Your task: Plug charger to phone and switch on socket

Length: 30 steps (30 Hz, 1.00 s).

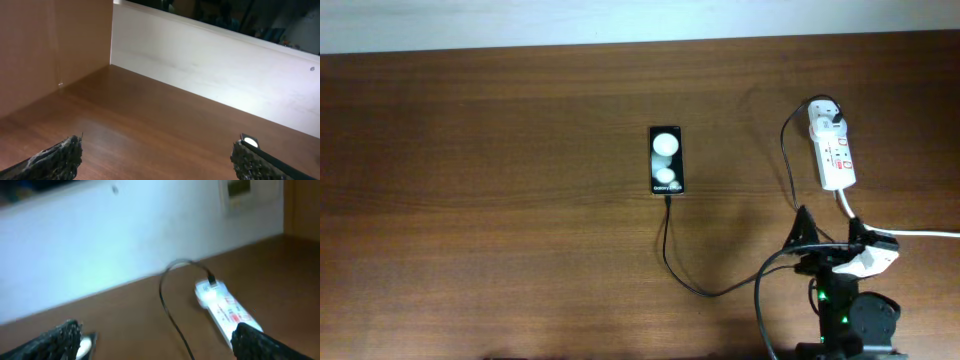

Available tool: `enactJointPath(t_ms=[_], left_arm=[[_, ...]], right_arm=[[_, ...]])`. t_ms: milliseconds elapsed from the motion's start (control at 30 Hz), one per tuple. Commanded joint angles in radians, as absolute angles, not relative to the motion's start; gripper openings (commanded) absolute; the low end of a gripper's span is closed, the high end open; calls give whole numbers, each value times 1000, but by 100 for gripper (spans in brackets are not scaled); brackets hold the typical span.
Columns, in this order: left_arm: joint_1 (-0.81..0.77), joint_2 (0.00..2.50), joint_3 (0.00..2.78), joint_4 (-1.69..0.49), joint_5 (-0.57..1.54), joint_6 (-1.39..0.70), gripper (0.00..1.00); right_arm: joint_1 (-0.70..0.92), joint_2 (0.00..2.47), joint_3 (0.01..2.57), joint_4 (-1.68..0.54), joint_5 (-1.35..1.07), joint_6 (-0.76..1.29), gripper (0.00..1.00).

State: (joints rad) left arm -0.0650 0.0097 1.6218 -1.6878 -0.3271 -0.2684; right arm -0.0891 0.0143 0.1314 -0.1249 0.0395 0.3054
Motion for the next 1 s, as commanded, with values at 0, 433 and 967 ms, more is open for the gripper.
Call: enactJointPath(t_ms=[0, 433, 967], left_arm=[[-61, 8, 1621, -1687, -334, -263, 99], [-60, 8, 1621, -1687, -334, -263, 99], [-60, 8, 1621, -1687, -334, -263, 99]], right_arm=[[-92, 5, 18, -44, 50, 296, 99], [-34, 5, 6, -75, 57, 295, 99], [-34, 5, 6, -74, 61, 48, 99]])
